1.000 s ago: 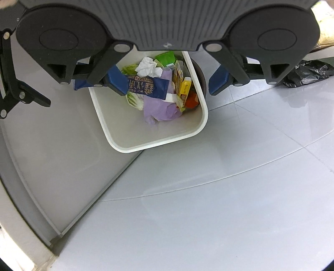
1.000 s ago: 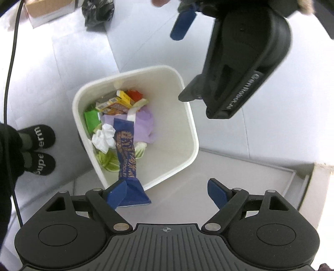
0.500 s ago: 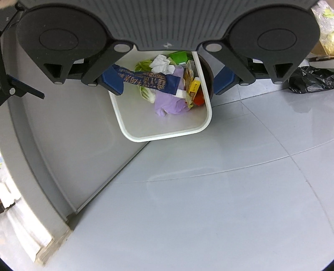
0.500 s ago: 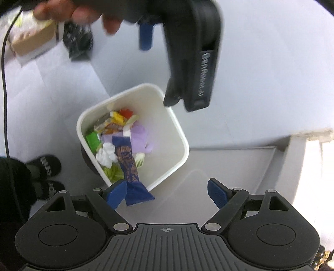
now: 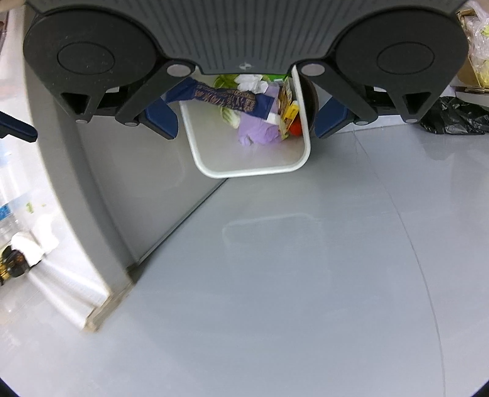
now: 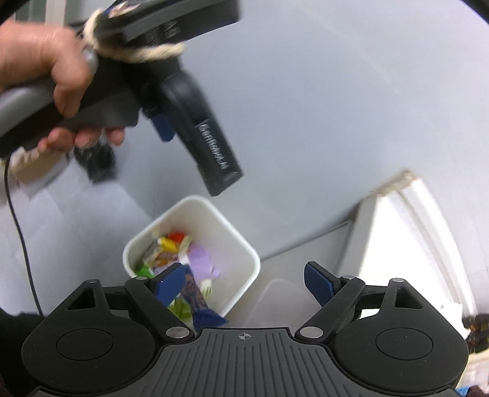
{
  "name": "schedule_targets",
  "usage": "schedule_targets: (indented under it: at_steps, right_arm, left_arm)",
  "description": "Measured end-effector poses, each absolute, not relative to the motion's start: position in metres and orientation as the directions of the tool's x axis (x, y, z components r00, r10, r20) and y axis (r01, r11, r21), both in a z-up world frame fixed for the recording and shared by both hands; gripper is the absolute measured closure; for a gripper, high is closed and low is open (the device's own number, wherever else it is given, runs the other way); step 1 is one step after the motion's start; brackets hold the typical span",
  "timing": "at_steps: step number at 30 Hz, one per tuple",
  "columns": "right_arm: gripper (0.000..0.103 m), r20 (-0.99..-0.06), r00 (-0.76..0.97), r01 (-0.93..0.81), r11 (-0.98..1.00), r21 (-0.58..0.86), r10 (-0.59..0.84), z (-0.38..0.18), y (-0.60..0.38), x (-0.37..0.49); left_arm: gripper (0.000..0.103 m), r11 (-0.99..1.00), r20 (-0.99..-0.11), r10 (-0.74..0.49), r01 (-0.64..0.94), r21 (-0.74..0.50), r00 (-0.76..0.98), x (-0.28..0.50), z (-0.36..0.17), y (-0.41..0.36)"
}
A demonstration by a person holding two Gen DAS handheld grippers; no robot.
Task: Collect trash
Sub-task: 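Move both grippers back from the bin to the counter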
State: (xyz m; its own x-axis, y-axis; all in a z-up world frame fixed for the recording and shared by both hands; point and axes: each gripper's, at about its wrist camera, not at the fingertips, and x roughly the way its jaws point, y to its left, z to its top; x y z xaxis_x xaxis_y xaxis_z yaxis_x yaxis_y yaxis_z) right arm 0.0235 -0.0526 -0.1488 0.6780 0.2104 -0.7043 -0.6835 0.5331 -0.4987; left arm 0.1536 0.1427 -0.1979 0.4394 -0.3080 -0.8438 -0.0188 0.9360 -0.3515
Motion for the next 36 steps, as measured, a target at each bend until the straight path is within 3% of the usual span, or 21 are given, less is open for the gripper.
schedule_targets:
  at_steps: [6,19,36]
  right_arm:
    - [0.013,-0.651,0.726,-0.613,0.639,-0.464,0.223,-0.127,-0.087,0.025]
    - [0.006,-0.563,0.814,-0.375,0.87,-0.322,0.142,-0.106,-0.196,0.051]
    - [0.002,-0.496,0.865,0.031,0.995,-0.092,-0.073,-0.095,-0.395,0.13]
  left_arm:
    - [0.005,0.93,-0.8,-0.321,0.01,-0.367,0.506,0.154,-0.164,0.13]
    - [0.001,0.915,-0.713,-0.401,0.226,-0.333,0.575,0.172,-0.101,0.042]
    - [0.001,0.819,-0.624,-0.508,0.556,-0.139,0.593,0.229,-0.063,-0.137]
